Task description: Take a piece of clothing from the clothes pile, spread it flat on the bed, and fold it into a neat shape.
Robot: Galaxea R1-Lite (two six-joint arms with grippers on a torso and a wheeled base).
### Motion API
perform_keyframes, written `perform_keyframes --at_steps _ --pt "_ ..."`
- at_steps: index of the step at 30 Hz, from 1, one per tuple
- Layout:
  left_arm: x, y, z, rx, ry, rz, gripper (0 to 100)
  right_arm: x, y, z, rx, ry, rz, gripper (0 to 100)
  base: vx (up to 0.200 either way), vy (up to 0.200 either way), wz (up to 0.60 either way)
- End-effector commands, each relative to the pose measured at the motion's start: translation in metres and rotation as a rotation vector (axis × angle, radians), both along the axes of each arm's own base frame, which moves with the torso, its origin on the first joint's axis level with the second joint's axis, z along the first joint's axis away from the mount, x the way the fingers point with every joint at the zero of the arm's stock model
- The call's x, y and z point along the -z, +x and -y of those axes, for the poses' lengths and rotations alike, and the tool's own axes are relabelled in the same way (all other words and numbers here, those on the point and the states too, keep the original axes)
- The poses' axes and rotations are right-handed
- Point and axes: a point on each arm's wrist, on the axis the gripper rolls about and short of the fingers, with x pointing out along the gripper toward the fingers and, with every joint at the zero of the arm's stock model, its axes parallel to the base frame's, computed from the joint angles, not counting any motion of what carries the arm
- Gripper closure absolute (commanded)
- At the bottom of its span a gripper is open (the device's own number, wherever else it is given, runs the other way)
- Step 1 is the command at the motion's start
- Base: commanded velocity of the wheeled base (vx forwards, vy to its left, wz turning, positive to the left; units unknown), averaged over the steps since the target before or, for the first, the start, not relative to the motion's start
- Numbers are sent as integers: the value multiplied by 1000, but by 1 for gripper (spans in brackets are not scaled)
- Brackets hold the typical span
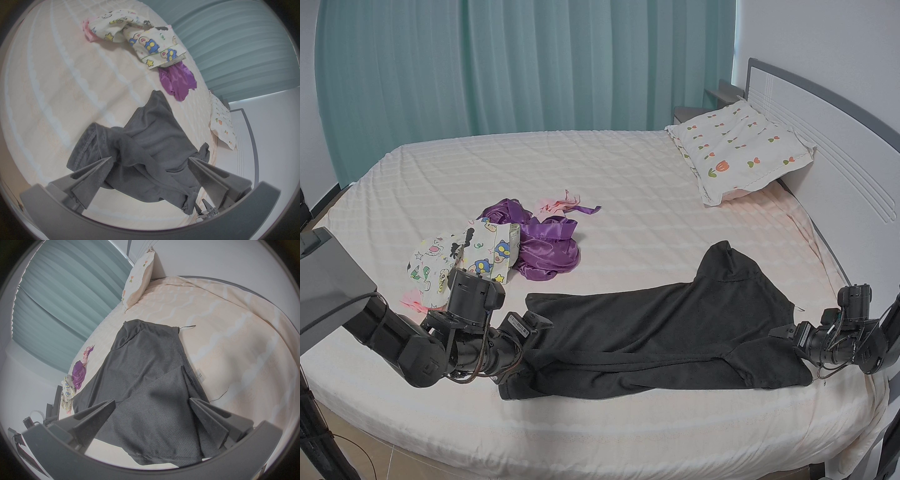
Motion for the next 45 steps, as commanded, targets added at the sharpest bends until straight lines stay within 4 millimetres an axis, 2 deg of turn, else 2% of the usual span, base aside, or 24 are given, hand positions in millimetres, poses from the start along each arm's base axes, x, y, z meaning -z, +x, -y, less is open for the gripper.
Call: perform_keyframes --at_steps 1,10,15,18,22,25,32,36,43,45 --pt "11 2 5 14 5 -34 0 0 0 0 -1 0 -1 0 0 0 0" --pt "21 7 8 20 11 -57 0 1 0 -1 -2 0 -3 0 0 0 0" --pt "32 28 3 -25 11 -63 0 1 0 0 -1 0 -1 0 0 0 0" --pt "28 31 0 -50 1 -50 0 1 1 0 -1 1 -4 0 0 0 0" --pt "12 37 -10 -106 -58 34 0 4 1 0 -1 1 -14 0 0 0 0" --pt "-1 46 -26 -158 -114 98 0 3 2 0 -1 2 0 0 0 0 0" --pt "0 59 -49 -205 -192 120 0 6 3 0 -1 2 1 0 0 0 0" --pt "0 56 -53 -195 -204 113 0 7 3 0 0 1 0 0 0 0 0" --pt "-4 38 -49 -135 -214 88 0 6 1 0 0 1 4 0 0 0 0" --pt "-6 27 -46 -79 -195 89 0 5 1 0 0 0 17 0 0 0 0"
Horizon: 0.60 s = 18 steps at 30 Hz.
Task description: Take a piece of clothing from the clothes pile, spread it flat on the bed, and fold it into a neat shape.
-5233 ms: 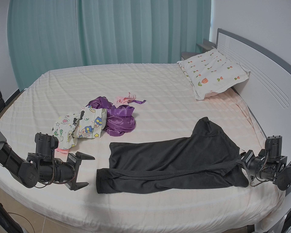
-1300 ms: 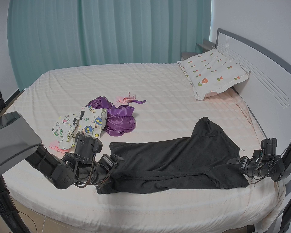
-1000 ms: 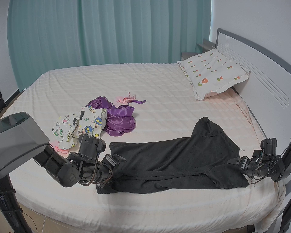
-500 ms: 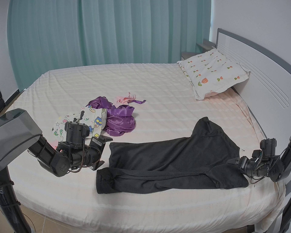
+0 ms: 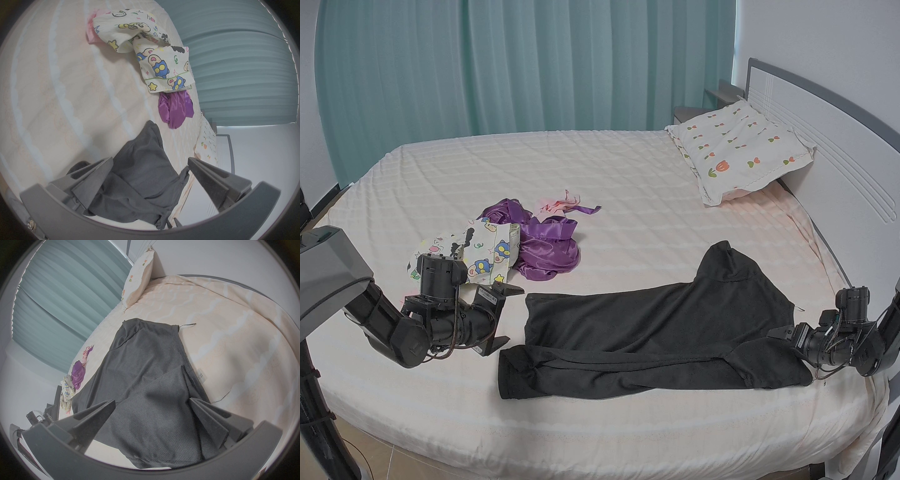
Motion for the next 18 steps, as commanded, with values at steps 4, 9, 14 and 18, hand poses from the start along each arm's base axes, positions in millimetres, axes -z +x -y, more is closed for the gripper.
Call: perform_keyframes --at_steps 4,9,14,18 --pt "-4 -30 19 144 59 13 0 0 -2 -1 -2 0 7 0 0 0 0" --pt "0 -41 44 226 65 3 0 0 -2 -1 -2 0 7 0 0 0 0" --pt "11 -44 60 261 75 -26 0 -1 -3 -3 -11 -2 9 0 0 0 0" --pt "22 -39 62 260 85 -52 0 0 -3 -4 -14 -1 6 0 0 0 0"
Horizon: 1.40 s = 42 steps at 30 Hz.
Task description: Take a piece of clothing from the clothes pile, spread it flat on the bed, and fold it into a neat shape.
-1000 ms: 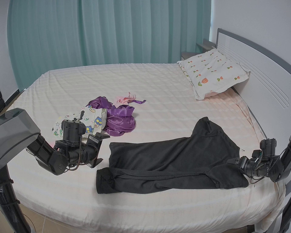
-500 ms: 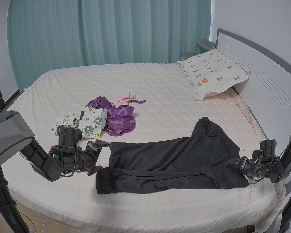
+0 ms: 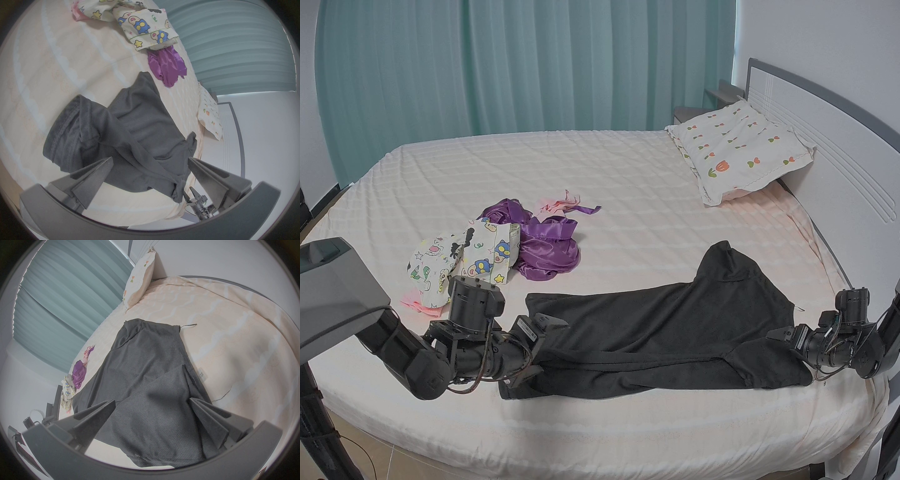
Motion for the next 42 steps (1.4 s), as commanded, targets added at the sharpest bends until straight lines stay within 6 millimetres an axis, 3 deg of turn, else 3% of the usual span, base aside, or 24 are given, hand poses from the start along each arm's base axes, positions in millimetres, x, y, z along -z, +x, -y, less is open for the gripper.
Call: perform_keyframes --at_steps 1,8,17,27,34,42 --pt "16 4 8 12 19 -33 0 0 0 -1 -3 0 2 0 0 0 0" --pt "28 15 12 -21 50 -40 0 0 0 -1 -5 0 -1 0 0 0 0" --pt "30 24 11 -75 62 -3 0 1 0 -1 -4 1 -5 0 0 0 0" --pt "23 41 -1 -234 4 139 0 2 1 -1 -3 5 -5 0 0 0 0" --pt "17 55 -22 -322 0 181 0 2 1 -1 -3 5 -5 0 0 0 0" --pt "10 39 -26 -245 -15 148 0 2 1 -1 -3 5 -5 0 0 0 0"
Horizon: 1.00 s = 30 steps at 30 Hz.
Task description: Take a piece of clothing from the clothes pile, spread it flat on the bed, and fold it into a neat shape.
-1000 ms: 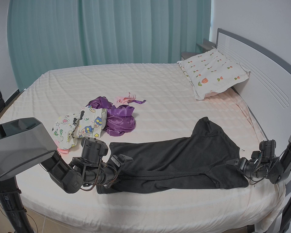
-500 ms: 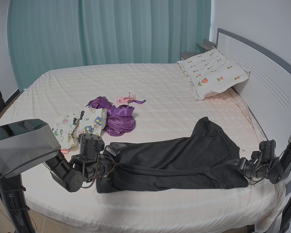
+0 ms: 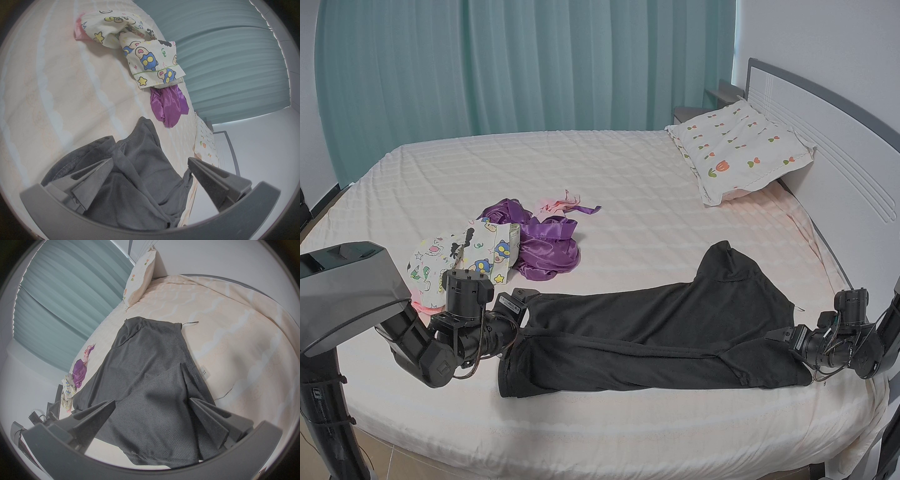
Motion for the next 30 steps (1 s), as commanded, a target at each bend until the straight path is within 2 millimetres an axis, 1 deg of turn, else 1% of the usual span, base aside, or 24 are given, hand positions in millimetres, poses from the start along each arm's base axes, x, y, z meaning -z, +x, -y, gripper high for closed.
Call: perform_keyframes --at_steps 1,2,5,6,8,13,17,20,23,26,27,30 --pt "-11 -11 -4 42 0 -11 0 0 0 0 0 0 0 0 0 0 0" --pt "-11 -11 -4 42 0 -11 0 0 0 0 0 0 0 0 0 0 0" --pt "-11 -16 -10 90 93 -58 0 0 0 0 2 0 4 0 0 0 0" --pt "-11 -16 -10 90 93 -58 0 0 0 0 2 0 4 0 0 0 0" --pt "-10 -19 -12 130 165 -66 0 -1 1 0 3 -2 12 0 0 0 0" --pt "-6 -18 -12 161 216 -57 0 -1 1 0 3 -2 12 0 0 0 0" --pt "-6 -17 -14 211 298 -20 0 -1 1 2 7 -2 12 0 0 0 0" --pt "-9 -12 -16 260 385 32 0 0 0 2 6 0 7 0 0 0 0" --pt "-6 -4 -16 319 475 39 0 1 0 2 6 0 4 0 0 0 0" --pt "-5 4 -13 333 494 32 0 1 0 2 6 0 6 0 0 0 0" --pt "-5 9 -11 341 507 25 0 0 0 2 6 0 7 0 0 0 0" --pt "-3 13 -11 372 552 23 0 0 0 2 6 0 7 0 0 0 0"
